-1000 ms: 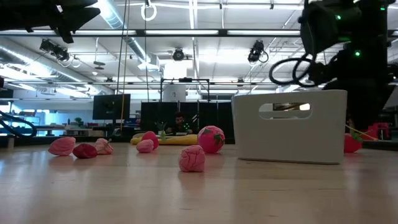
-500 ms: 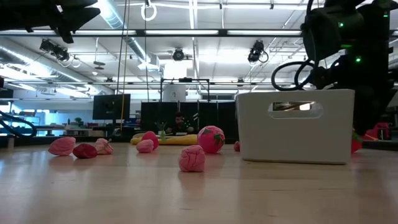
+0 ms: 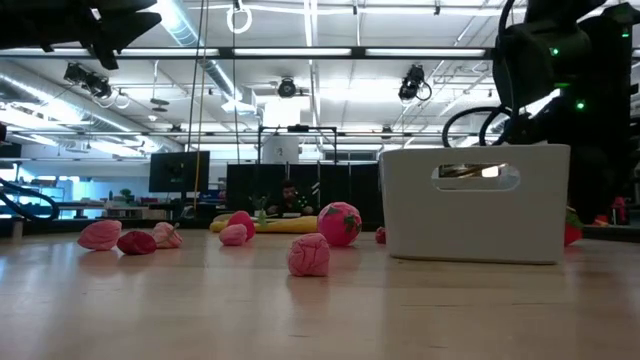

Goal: Pick and placing Produce into tupperware
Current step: Put the red strawberry into the gray bin

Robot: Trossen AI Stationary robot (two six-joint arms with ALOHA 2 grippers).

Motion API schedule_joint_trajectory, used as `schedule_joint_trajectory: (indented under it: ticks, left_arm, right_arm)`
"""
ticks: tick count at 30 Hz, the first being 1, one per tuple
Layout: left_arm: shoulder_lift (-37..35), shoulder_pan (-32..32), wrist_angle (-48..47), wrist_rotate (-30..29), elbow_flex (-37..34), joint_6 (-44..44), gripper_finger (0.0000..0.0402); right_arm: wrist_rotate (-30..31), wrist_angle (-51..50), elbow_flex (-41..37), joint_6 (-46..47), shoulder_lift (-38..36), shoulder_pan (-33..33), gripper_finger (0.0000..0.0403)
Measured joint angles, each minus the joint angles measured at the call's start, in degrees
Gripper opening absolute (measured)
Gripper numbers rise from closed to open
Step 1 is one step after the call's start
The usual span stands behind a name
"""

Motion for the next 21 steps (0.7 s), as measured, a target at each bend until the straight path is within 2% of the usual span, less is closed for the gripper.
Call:
schedule_joint_trajectory:
  ticks: [10,21]
  left_arm:
    - [0.0,0.0,0.0,0.0,0.0,0.0,0.0172]
    - [0.0,0.0,0.0,0.0,0.0,0.0,0.0172]
  right_arm:
    - [1.6,0.6,0.0,0.0,0.0,0.0,0.0114]
    - [0.1,0.6,0.0,-0.6,0.0,0.0,0.0008]
